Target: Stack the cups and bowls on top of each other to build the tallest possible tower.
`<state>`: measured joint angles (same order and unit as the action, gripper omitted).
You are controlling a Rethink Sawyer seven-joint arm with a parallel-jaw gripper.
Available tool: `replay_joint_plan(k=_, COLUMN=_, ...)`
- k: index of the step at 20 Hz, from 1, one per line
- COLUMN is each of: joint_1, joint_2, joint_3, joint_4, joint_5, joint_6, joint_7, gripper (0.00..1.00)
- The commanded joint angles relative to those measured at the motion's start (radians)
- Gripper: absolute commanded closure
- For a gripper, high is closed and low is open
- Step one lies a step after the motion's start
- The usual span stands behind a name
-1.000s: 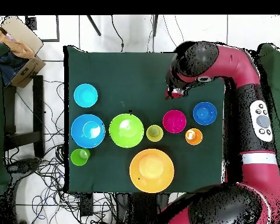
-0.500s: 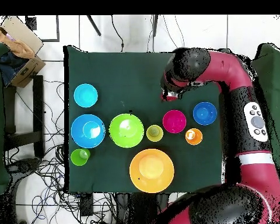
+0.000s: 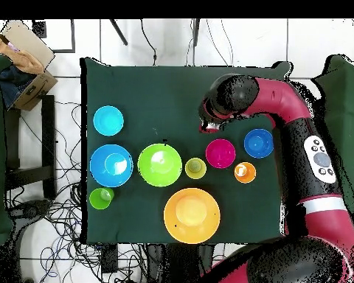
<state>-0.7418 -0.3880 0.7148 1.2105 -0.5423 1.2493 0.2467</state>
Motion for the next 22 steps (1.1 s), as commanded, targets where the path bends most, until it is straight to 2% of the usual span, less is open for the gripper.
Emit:
replay_joint_plan(k=1, joint_1=-0.02, joint_2=0.02, joint_3=-0.045, joint_4=0.056, joint_5=-0.06, joint_6=-0.043, joint_7=-0.064, gripper=0.0)
replay_joint_plan(k=7, joint_1=-0.034, joint_2=0.011, joint_3=-0.018, joint_4=0.018, joint_5=-0.079, joint_6=-0.021, joint_7=-0.16, gripper=0.0)
replay_joint_plan(k=14, joint_1=-0.056, joint_2=-0.002, joint_3=-0.014, joint_4=0.028, joint_5=-0.102, joint_6=-0.03, joint_7=-0.197, gripper=0.0)
replay_joint_plan(k=18, joint_1=-0.059, joint_2=0.037, joint_3=-0.014, joint_4=-0.004, joint_5=-0.121, joint_6=-0.061, joint_7=-0.201, gripper=0.0)
replay_joint_plan(k=22, joint_1=-0.054, joint_2=0.056, joint_3=-0.004, joint_4=0.032, joint_5=-0.126, joint_6=-0.147, joint_7=-0.139, gripper=0.0)
